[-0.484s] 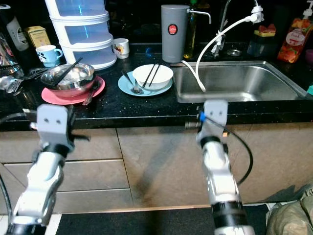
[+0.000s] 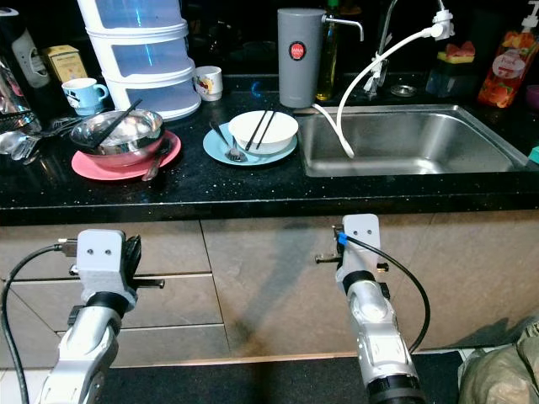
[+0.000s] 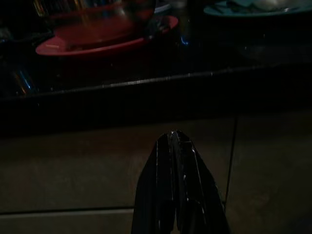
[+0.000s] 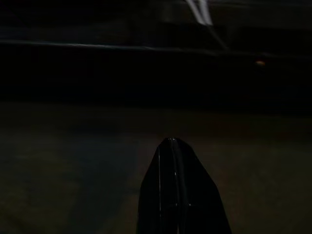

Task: Kitchen organization

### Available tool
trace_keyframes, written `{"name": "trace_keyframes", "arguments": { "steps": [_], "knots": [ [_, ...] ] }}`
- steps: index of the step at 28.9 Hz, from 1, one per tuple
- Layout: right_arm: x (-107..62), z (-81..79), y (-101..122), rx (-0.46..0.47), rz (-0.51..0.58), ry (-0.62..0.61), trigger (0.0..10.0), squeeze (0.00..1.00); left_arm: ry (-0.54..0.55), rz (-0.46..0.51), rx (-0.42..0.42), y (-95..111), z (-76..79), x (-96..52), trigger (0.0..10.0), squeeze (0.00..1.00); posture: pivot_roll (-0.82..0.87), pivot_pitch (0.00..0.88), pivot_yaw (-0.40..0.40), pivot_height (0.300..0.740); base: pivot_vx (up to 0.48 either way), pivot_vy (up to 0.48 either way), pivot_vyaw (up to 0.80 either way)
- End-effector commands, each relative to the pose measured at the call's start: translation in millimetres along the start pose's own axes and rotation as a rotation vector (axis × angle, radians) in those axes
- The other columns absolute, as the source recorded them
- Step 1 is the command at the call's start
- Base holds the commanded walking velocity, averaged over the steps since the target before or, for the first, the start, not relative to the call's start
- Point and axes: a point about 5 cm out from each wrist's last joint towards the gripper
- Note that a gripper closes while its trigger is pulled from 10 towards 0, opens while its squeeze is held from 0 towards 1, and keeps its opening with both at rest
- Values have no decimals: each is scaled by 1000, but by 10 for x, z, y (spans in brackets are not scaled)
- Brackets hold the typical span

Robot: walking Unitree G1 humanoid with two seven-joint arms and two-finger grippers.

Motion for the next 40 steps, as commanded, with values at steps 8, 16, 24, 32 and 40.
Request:
{"name": "trace_keyframes", "arguments": {
  "steps": [8,16,24,32,40],
  "knots": [
    [80,-202,249,-27,134,61,10000,0,4,45,1,148,-21,91,10000,0,6,20,-8,740,0,0,0],
    [45,-141,190,-59,115,32,10000,0,-20,29,-40,115,74,48,10000,0,-4,29,-3,740,0,0,0],
    [35,-143,115,-81,86,37,10000,0,-30,36,-57,147,132,61,10000,0,0,31,-9,740,0,0,0],
    [16,-241,43,-96,67,85,10000,0,-34,18,-41,96,118,17,10000,0,4,33,-14,740,0,0,0],
    [-14,-190,130,-43,142,36,10000,0,-3,62,38,205,58,34,10000,0,7,31,-16,740,0,0,0]
  ]
}}
Point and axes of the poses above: a point about 5 cm out from each wrist's last joint towards the gripper, its own x axis pointing out of the wrist towards the gripper, its own y axis along the axis of the wrist's last joint, z = x × y, and after that the axes turned 7 degrees about x, right-handed
